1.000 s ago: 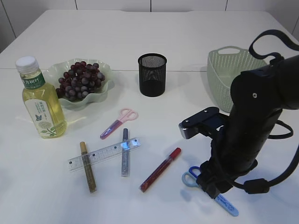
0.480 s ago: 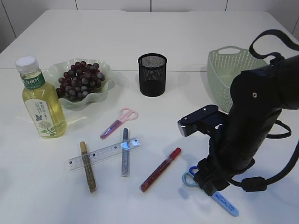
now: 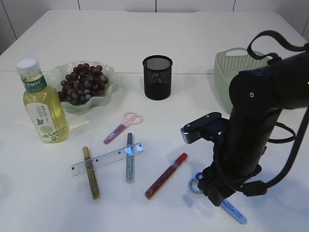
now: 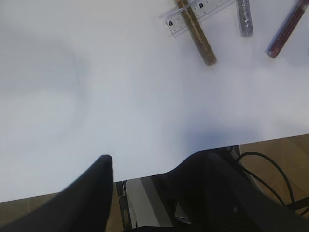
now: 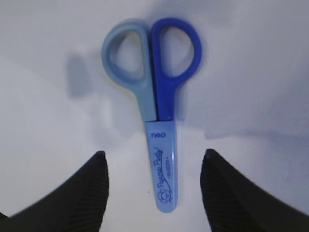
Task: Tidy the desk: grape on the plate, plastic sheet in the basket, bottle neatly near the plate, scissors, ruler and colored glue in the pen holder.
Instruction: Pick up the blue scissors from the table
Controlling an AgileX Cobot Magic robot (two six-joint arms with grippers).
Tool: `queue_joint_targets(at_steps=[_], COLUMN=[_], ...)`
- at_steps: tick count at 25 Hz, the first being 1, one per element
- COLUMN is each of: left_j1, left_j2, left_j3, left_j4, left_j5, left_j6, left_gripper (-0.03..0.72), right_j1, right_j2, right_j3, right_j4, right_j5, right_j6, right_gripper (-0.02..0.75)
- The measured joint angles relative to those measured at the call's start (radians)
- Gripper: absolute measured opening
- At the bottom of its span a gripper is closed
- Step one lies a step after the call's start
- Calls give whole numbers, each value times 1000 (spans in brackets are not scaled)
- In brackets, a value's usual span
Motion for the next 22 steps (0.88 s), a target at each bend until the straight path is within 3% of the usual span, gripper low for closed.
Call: queue_joint_targets(at_steps=[22], left_j1=[0], left_j2=[0], left_j3=[0], left_j4=[0], left_j5=[0], left_j6=[0], left_gripper=[435], right_j1=[0], right_j2=[51], right_j3=[-28], right_j4=[6], right_j5=[-17], right_j6=[-20], right_gripper=[477])
